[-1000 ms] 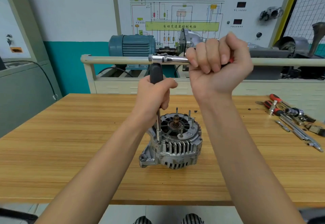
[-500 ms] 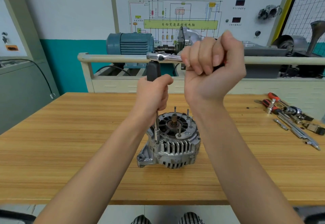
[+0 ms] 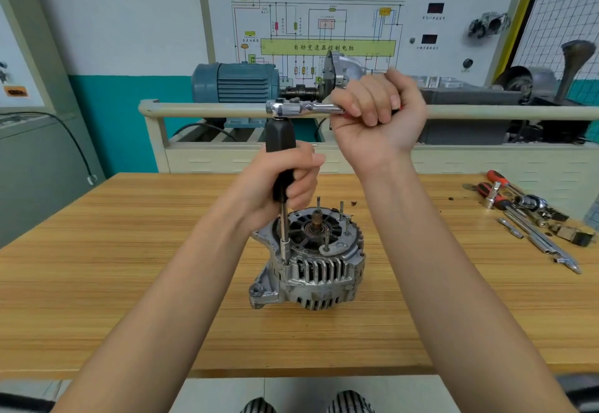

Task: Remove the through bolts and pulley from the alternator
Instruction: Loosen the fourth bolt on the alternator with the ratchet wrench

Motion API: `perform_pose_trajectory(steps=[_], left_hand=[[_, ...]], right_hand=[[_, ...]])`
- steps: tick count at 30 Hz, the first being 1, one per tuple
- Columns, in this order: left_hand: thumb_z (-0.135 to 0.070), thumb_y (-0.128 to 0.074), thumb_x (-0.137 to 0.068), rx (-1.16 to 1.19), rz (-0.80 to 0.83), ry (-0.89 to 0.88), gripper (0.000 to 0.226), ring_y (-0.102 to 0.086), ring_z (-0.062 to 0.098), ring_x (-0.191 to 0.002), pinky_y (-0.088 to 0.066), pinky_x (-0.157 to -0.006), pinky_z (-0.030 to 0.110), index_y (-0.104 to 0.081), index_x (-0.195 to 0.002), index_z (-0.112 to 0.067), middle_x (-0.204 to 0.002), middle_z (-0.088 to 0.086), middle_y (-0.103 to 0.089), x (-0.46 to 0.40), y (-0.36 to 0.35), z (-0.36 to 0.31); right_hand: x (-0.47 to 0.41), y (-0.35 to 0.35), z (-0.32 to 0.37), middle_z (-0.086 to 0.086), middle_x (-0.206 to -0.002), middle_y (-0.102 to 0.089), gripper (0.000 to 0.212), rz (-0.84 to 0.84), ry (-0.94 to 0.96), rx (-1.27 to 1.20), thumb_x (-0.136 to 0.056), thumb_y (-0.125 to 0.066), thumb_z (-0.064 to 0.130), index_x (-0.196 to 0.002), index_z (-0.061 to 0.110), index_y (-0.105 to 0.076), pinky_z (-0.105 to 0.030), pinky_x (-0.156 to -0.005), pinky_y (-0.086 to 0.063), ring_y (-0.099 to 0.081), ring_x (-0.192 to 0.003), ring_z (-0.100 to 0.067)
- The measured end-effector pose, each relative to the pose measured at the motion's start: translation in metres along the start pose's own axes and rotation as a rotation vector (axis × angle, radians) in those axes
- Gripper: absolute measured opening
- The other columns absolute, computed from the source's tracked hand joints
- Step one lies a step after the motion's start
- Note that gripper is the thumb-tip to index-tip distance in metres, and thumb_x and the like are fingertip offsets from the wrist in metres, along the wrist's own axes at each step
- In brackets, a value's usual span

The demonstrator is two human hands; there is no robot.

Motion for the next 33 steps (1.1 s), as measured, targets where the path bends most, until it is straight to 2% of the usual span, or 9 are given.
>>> perform_pose_trajectory(steps=[2, 5, 9, 13, 17, 23, 26, 29, 33], left_hand=[[-0.016, -0.059, -0.082, 0.02, -0.008, 0.043, 0.048, -0.023, 0.007, -0.025, -0.022, -0.032, 0.016, -0.035, -0.04, -0.019, -0.031, -0.006, -0.028, 0.0, -0.002, 0.004], [-0.013, -0.053, -0.09, -0.024, -0.246, 0.024, 0.056, -0.017, 0.007, -0.025, -0.017, -0.031, 0.014, -0.029, -0.04, -0.02, -0.031, -0.007, -0.022, -0.001, 0.01, 0.005], [-0.004, -0.051, -0.089, -0.103, -0.612, -0.038, 0.047, -0.016, 0.01, -0.029, -0.016, -0.035, 0.014, -0.027, -0.051, -0.02, -0.036, -0.007, -0.022, 0.003, 0.023, 0.004], [-0.004, -0.054, -0.083, -0.22, -0.834, -0.077, 0.038, -0.015, 0.015, -0.044, -0.015, -0.042, 0.019, -0.027, -0.06, -0.018, -0.052, 0.001, -0.02, 0.005, 0.029, 0.003], [-0.003, -0.058, -0.082, -0.26, -0.707, -0.115, 0.041, -0.019, 0.015, -0.038, -0.018, -0.041, 0.02, -0.031, -0.054, -0.018, -0.047, 0.001, -0.024, 0.004, 0.026, 0.001], [-0.012, -0.056, -0.082, 0.087, -0.104, -0.053, 0.037, -0.023, 0.007, -0.027, -0.021, -0.033, 0.017, -0.042, -0.047, -0.017, -0.033, -0.006, -0.031, -0.001, 0.011, 0.003], [-0.013, -0.056, -0.083, 0.109, 0.08, 0.046, 0.043, -0.024, 0.004, -0.024, -0.02, -0.03, 0.016, -0.042, -0.042, -0.016, -0.03, -0.007, -0.031, -0.001, -0.002, 0.008], [-0.011, -0.053, -0.086, 0.007, -0.026, 0.05, 0.051, -0.02, 0.006, -0.023, -0.018, -0.031, 0.014, -0.036, -0.038, -0.017, -0.03, -0.006, -0.027, -0.001, -0.001, 0.01], [-0.003, -0.051, -0.09, -0.065, -0.412, 0.008, 0.052, -0.018, 0.008, -0.026, -0.017, -0.033, 0.013, -0.03, -0.045, -0.021, -0.033, -0.007, -0.024, 0.002, 0.015, 0.009]], right_hand=[[-0.001, 0.002, 0.001, 0.004, -0.031, -0.024, 0.047, -0.005, 0.024, -0.034, -0.082, -0.037, 0.014, -0.036, 0.015, -0.034, -0.02, -0.041, -0.024, -0.024, -0.028, -0.011], [0.007, -0.005, 0.003, 0.005, -0.033, -0.024, 0.045, 0.002, 0.129, 0.082, -0.082, -0.039, 0.013, -0.037, 0.016, -0.035, -0.022, -0.04, -0.024, -0.022, -0.03, -0.011], [0.024, -0.025, -0.001, 0.006, -0.035, -0.025, 0.056, 0.123, 0.293, 0.35, -0.094, -0.03, 0.008, -0.038, 0.019, -0.034, -0.024, -0.044, -0.024, -0.02, -0.034, -0.01], [0.046, -0.048, -0.011, 0.005, -0.037, -0.03, 0.041, 0.314, 0.549, 0.589, -0.088, -0.032, 0.003, -0.053, 0.022, -0.043, -0.03, -0.046, -0.02, -0.025, -0.036, -0.009], [0.046, -0.048, -0.01, 0.006, -0.037, -0.032, 0.04, 0.337, 0.552, 0.584, -0.086, -0.032, 0.003, -0.053, 0.022, -0.043, -0.029, -0.046, -0.019, -0.024, -0.036, -0.009], [0.008, -0.014, 0.001, 0.004, -0.032, -0.026, 0.048, 0.147, 0.123, 0.213, -0.085, -0.035, 0.012, -0.036, 0.016, -0.036, -0.023, -0.045, -0.024, -0.011, -0.039, -0.014], [-0.002, 0.004, -0.001, 0.003, -0.03, -0.025, 0.046, 0.042, 0.023, -0.024, -0.082, -0.037, 0.014, -0.036, 0.014, -0.034, -0.021, -0.042, -0.024, -0.011, -0.037, -0.011], [-0.002, 0.007, 0.002, 0.004, -0.03, -0.024, 0.045, 0.009, 0.05, -0.078, -0.081, -0.037, 0.014, -0.036, 0.015, -0.034, -0.02, -0.04, -0.025, -0.022, -0.028, -0.011], [0.012, -0.008, 0.007, 0.005, -0.033, -0.024, 0.047, 0.047, 0.198, 0.132, -0.084, -0.036, 0.012, -0.038, 0.017, -0.035, -0.022, -0.041, -0.025, -0.022, -0.031, -0.01]])
Point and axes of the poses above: each hand's wrist, its own x-axis away from the middle knuckle, its own y-axis out of the back of the hand, z = x × y, the point moved 7 cm from there along -x, towards the middle knuckle
